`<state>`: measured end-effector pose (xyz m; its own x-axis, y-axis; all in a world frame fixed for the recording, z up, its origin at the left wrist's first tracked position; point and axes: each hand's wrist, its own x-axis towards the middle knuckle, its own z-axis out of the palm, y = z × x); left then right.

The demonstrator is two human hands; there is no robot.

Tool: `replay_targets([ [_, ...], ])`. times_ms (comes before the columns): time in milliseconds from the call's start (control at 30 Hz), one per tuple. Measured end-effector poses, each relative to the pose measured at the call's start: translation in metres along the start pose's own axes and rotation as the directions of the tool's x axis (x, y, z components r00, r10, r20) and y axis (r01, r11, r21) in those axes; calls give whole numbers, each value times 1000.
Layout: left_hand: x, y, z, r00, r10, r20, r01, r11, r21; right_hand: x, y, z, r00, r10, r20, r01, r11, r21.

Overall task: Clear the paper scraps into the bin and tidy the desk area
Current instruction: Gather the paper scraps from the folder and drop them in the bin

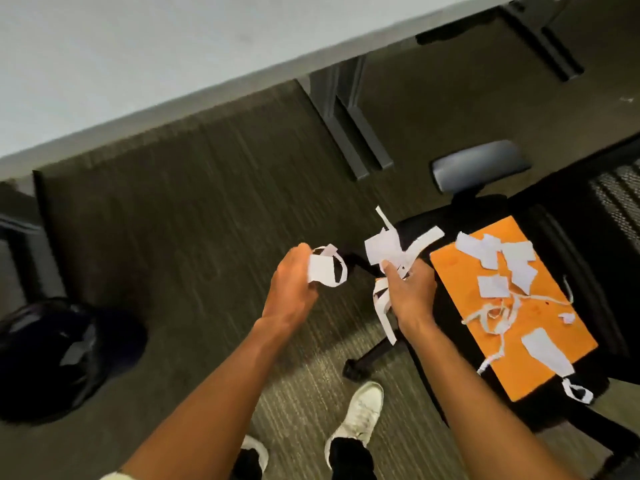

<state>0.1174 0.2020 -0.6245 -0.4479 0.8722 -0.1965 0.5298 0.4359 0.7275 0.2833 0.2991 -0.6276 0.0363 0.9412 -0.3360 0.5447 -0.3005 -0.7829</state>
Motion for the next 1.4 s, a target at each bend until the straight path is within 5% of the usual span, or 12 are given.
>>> replay_targets([
  [267,-65,-127,-120,969,-197,-147,197,980,-13,-101,-65,160,952,-61,299,76,996,-38],
  [567,-131,-281,-224,817,-499,-288,514,857,-27,-218,-100,341,815,18,579,-11,1000,-15],
  [733,-166,-364,-269,710,-577,-403,564,809,-164,-289,-104,435,727,-41,685,140,986,-89],
  [1067,-197,-447,-317,568,-671,-477,612,731,-302,-379,-93,538,610,-138,781,397,905,-150],
  [1267,-200,-476,-325,453,-764,-460,707,622,-337,-409,-82,569,600,-121,791,331,937,-108],
  [1400,-201,-491,-325,453,-786,-421,706,605,-369,-423,-74,585,592,-48,804,195,977,-85],
])
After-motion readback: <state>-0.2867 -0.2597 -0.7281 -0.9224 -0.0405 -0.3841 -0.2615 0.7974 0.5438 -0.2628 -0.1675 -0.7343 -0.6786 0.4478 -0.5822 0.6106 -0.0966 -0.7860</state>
